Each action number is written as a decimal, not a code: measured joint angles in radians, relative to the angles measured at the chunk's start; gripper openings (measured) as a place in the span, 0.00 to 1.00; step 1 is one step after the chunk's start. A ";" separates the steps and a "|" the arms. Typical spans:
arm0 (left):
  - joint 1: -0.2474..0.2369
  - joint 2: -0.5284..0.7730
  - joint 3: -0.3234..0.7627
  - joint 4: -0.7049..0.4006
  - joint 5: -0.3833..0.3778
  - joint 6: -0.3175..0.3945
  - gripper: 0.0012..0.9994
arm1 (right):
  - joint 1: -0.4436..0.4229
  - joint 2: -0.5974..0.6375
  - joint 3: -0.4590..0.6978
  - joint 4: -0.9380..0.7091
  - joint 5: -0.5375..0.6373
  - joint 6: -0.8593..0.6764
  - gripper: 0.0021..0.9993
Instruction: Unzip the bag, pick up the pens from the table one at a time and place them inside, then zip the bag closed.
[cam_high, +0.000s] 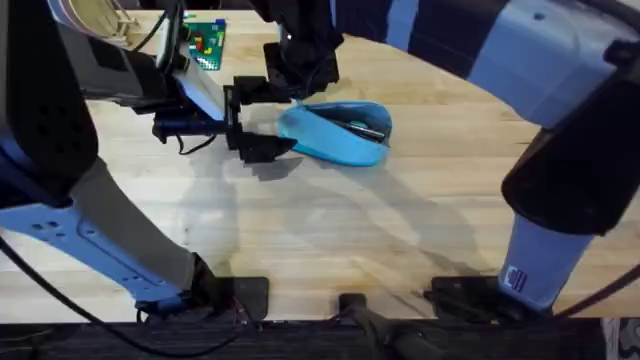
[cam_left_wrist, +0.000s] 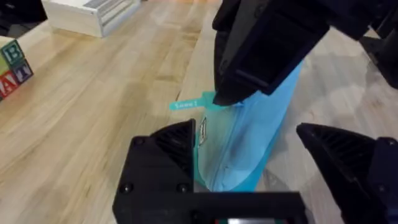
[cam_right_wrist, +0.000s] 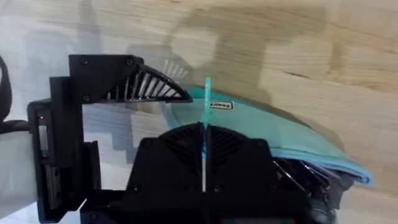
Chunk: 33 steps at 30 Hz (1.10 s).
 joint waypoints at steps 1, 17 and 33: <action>0.000 0.000 0.000 0.002 0.018 0.000 0.99 | 0.000 0.000 0.000 0.000 0.000 0.000 0.03; 0.000 0.000 0.000 0.003 0.059 0.000 0.99 | 0.000 0.000 0.000 0.000 0.000 -0.003 0.03; 0.002 0.000 0.000 0.009 0.059 0.000 0.12 | 0.001 0.000 0.000 -0.009 -0.001 -0.003 0.03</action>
